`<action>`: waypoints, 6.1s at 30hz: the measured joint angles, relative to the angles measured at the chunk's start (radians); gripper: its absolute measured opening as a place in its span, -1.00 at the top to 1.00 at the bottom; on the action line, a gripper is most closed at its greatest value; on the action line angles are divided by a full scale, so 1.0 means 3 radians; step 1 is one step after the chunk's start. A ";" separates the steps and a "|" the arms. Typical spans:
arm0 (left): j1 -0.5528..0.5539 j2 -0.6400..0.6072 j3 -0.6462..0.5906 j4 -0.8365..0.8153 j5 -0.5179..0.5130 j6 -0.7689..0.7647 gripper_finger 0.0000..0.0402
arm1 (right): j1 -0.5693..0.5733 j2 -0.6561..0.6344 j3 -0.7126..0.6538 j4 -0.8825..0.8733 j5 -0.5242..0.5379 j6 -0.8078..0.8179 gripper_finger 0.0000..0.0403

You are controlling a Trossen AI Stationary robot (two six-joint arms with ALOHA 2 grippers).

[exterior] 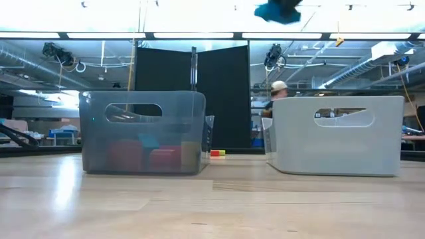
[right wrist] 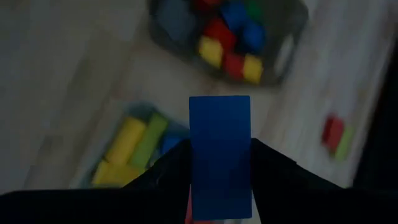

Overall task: Sort blocks by size
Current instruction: Put the large blue block into the gray bin, then put the small green block into the black bin, then put the large green block into the gray bin

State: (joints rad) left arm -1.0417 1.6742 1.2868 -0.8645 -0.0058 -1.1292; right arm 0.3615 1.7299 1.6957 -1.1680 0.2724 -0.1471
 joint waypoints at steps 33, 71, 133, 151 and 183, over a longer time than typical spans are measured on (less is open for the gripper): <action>-0.0482 0.0714 0.0102 -0.0226 -0.0258 -0.0958 -0.76 | -0.0250 -0.0631 -0.1733 0.1347 -0.0093 0.0893 -0.54; 0.0761 0.0017 -0.0167 -0.0015 -0.3150 0.0842 0.31 | 0.1213 -0.0705 -0.0427 0.1673 0.1753 0.0483 -0.43; 0.3598 -0.1988 -0.1691 0.2787 -0.0932 0.3640 -0.31 | -0.3027 0.1884 0.0611 0.1279 -0.1252 -0.0771 -0.54; 0.3600 -0.1988 -0.1691 0.2783 -0.0927 0.3640 -0.31 | -0.3074 0.2188 0.1065 0.0793 -0.1217 -0.1172 -0.50; 0.3604 -0.1986 -0.1691 0.2664 -0.0926 0.3612 -0.31 | -0.2656 0.2124 0.1061 0.0441 -0.1354 -0.1704 -0.36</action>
State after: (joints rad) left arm 0.0395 1.0782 0.7795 -0.0654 -0.2836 -0.0455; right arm -0.4354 2.3672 2.0140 -1.0357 -0.1337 -0.6582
